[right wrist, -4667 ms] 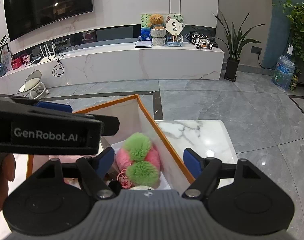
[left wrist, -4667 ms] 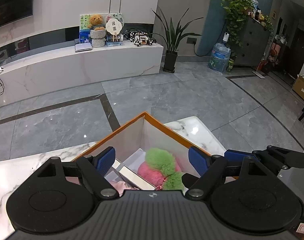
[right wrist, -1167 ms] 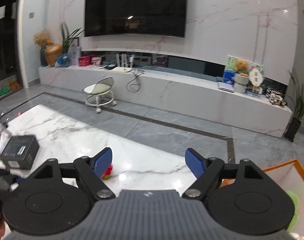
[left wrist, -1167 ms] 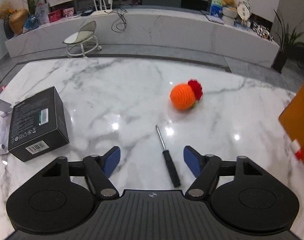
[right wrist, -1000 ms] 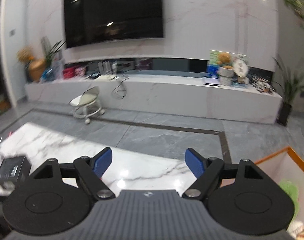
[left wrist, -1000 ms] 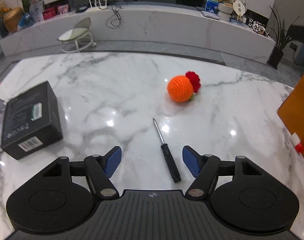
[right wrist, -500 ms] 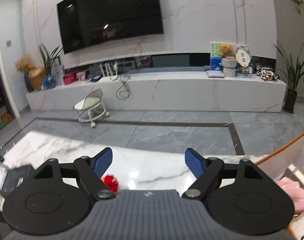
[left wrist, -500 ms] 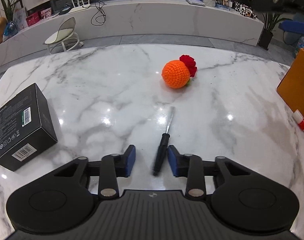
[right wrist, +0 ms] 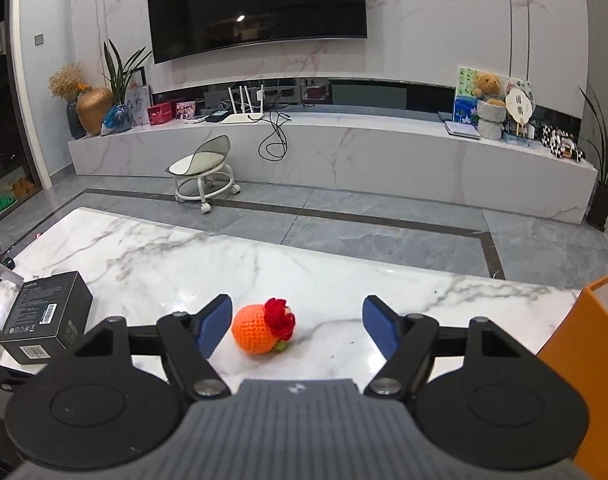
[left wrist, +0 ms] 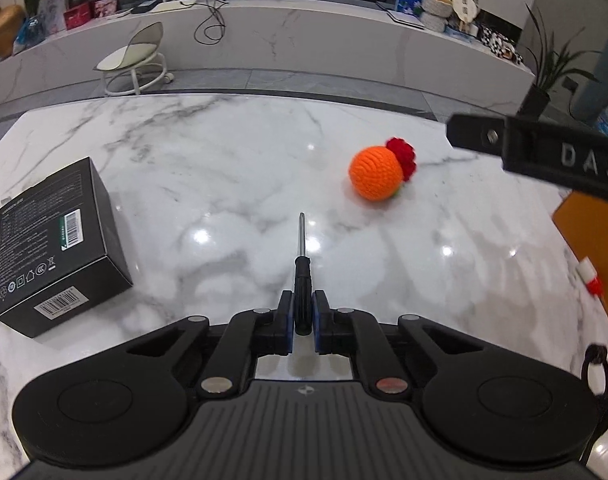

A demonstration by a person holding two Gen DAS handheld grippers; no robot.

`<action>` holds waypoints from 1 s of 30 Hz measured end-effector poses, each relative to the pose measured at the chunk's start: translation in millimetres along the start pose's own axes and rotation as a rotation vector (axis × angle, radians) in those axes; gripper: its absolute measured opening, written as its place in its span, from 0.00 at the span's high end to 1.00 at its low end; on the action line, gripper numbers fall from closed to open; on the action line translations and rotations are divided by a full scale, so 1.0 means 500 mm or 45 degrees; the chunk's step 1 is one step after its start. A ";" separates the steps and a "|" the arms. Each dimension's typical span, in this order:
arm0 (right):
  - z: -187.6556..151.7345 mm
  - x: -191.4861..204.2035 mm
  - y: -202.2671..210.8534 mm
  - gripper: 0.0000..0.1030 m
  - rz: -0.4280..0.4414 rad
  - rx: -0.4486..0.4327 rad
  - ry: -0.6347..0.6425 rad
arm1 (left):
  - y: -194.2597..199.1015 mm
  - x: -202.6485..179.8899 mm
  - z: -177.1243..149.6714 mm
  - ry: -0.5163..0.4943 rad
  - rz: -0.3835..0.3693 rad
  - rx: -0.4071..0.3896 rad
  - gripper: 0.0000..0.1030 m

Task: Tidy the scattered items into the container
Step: 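Move left tool to the black screwdriver while right tool reaches the orange crochet ball, then close left gripper on the screwdriver while right gripper grasps the orange crochet ball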

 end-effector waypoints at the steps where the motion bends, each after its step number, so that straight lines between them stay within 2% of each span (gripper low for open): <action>1: -0.002 -0.002 -0.002 0.28 0.002 0.008 -0.009 | 0.001 0.004 0.003 0.018 -0.003 -0.002 0.90; 10: -0.029 0.028 -0.048 0.28 0.049 0.080 -0.036 | 0.016 0.047 0.039 0.153 -0.016 -0.041 0.90; 13: -0.045 0.041 -0.069 0.28 0.037 0.105 -0.033 | 0.017 0.055 0.042 0.176 -0.022 -0.040 0.90; 16: -0.061 0.040 -0.095 0.29 -0.032 0.137 -0.050 | 0.019 0.061 0.044 0.191 -0.026 -0.039 0.90; 22: -0.074 0.056 -0.141 0.34 -0.036 0.173 -0.118 | 0.033 0.080 0.055 0.216 -0.014 -0.060 0.90; 26: -0.086 0.058 -0.160 0.46 -0.062 0.216 -0.137 | 0.037 0.089 0.058 0.228 -0.005 -0.063 0.90; 30: -0.092 0.056 -0.164 0.47 -0.055 0.231 -0.142 | 0.037 0.087 0.057 0.220 -0.002 -0.059 0.90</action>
Point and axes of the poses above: each gripper's, at about its wrist camera, not at the fingertips, and y roughly against the way its jaws point, x to its left, z to its top, the point moved 6 cm from there along -y, roughly the way its jaws point, and after that the axes turned 15 degrees about -x, right-handed, at the moved point
